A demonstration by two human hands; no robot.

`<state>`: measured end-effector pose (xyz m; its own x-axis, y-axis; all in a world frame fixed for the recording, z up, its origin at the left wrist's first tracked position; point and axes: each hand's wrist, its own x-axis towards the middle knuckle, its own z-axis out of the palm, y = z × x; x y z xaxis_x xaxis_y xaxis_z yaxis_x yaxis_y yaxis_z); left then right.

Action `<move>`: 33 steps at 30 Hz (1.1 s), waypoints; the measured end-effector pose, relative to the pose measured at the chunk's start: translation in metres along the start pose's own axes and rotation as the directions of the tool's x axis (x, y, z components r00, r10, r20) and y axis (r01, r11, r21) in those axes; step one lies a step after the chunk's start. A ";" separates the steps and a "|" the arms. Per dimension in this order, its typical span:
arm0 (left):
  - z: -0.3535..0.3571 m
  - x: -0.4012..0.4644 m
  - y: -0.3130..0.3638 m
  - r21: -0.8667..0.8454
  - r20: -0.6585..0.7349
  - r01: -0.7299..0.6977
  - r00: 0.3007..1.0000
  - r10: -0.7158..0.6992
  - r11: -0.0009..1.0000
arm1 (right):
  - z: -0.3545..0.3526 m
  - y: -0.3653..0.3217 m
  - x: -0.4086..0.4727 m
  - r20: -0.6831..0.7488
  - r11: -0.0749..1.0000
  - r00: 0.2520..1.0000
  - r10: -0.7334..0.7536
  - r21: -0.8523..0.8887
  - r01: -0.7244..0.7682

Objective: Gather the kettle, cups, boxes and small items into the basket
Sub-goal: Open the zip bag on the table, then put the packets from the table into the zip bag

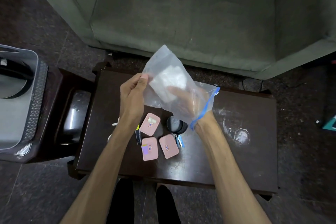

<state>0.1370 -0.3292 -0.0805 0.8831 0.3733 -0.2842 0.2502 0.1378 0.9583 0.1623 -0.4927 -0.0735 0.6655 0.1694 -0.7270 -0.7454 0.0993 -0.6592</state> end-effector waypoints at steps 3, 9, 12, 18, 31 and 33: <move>-0.002 0.001 -0.008 0.013 -0.148 -0.006 0.989 0.008 1.000 | -0.008 0.000 -0.008 -0.108 0.994 0.992 -0.062 -0.095 0.051; -0.034 0.002 -0.033 0.039 -0.512 0.142 0.853 -0.103 0.989 | -0.047 0.017 -0.023 -0.186 0.936 0.958 -0.220 -0.317 0.154; -0.054 0.001 -0.047 0.008 -0.598 0.232 0.781 -0.181 0.973 | -0.066 0.034 -0.018 -0.293 0.895 0.922 -0.252 -0.434 0.106; -0.074 -0.006 -0.065 0.006 -0.605 0.297 0.761 -0.232 0.955 | -0.061 0.088 0.018 -0.379 0.760 0.900 -0.215 -0.643 -0.089; -0.069 -0.027 -0.062 -0.049 -0.475 0.248 0.846 -0.241 0.967 | -0.035 0.118 0.042 -0.337 0.323 0.846 -0.413 -0.923 -0.209; -0.066 -0.027 -0.059 -0.098 -0.466 0.244 0.845 -0.261 0.965 | -0.039 0.124 0.037 -0.337 0.340 0.835 -0.435 -0.920 -0.194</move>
<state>0.0722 -0.2864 -0.1310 0.4960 0.7071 -0.5040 0.4180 0.3143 0.8524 0.0966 -0.5125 -0.1899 0.8931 -0.2320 -0.3855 -0.3465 -0.9012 -0.2603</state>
